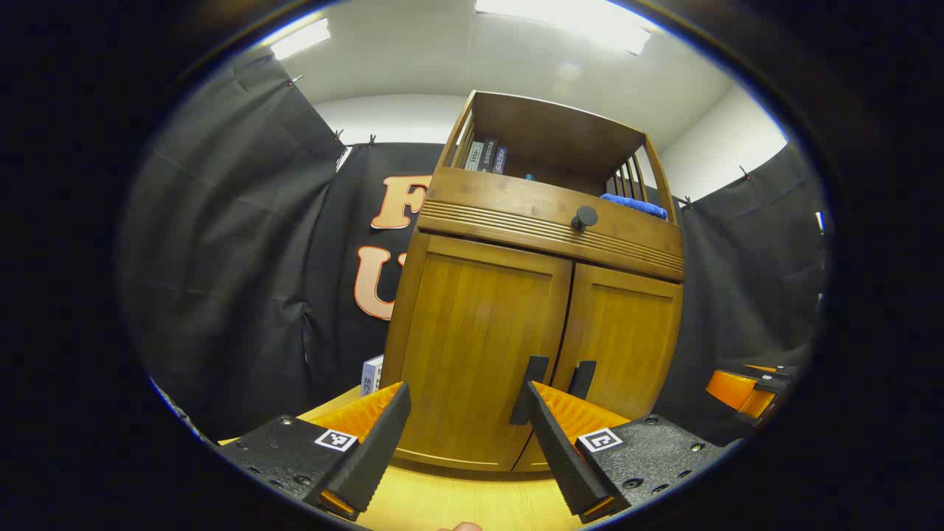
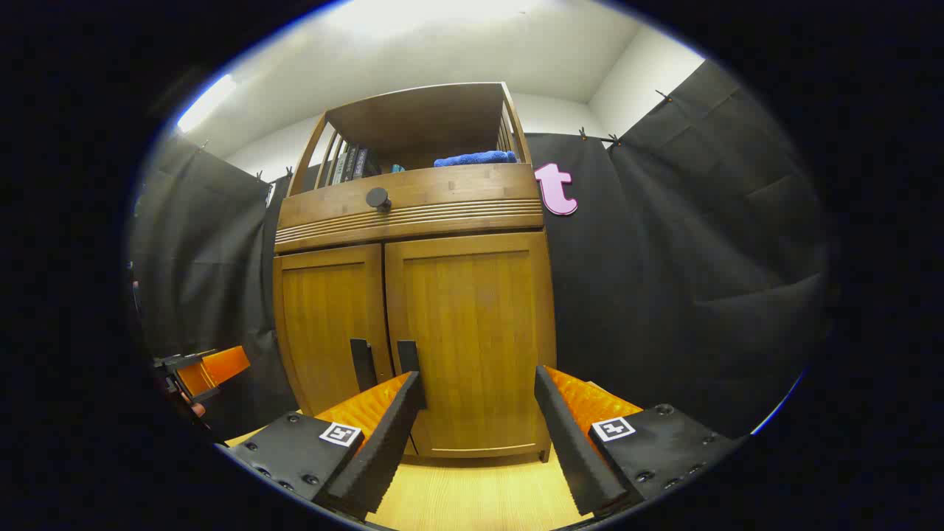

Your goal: Open the right door of the double-door shoe cabinet with the right hand, and open the left door with the left hand.

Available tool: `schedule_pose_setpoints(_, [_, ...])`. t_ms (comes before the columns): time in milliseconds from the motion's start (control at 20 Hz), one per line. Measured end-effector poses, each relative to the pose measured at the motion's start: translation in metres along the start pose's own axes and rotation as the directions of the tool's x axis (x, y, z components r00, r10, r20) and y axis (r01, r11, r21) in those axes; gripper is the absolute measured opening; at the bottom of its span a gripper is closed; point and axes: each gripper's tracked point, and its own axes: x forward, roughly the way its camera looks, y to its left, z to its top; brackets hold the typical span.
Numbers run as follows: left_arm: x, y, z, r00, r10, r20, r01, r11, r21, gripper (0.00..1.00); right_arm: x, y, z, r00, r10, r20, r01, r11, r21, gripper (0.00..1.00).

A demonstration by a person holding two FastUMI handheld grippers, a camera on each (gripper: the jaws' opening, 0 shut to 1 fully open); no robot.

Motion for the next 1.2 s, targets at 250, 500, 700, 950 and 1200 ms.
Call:
schedule_pose_setpoints(250, [-0.006,-0.004,-0.011,1.000,0.009,-0.028,-0.009,1.000,-0.022,0.94,0.003,-0.012,-0.001,1.000,-0.009,0.010,0.009,1.000,0.011,0.99])
schedule_pose_setpoints(500, [-0.002,0.000,-0.012,0.999,0.036,-0.019,-0.036,0.999,0.015,0.94,0.016,-0.020,-0.009,1.000,-0.009,-0.020,0.010,0.999,0.031,0.99])
schedule_pose_setpoints(700, [0.000,0.001,-0.013,0.999,0.036,-0.007,-0.036,0.999,0.017,0.90,0.017,-0.025,-0.014,1.000,-0.014,-0.021,0.015,0.999,0.044,0.99])
schedule_pose_setpoints(950, [0.001,0.002,-0.012,0.999,0.034,-0.003,-0.034,0.999,0.027,0.90,0.021,-0.022,-0.015,1.000,-0.016,-0.025,0.018,0.998,0.052,0.99])
schedule_pose_setpoints(1200, [0.001,0.003,-0.012,0.999,0.032,-0.003,-0.032,0.999,0.025,0.90,0.040,-0.007,-0.012,1.000,0.016,-0.005,-0.016,1.000,0.023,0.97])
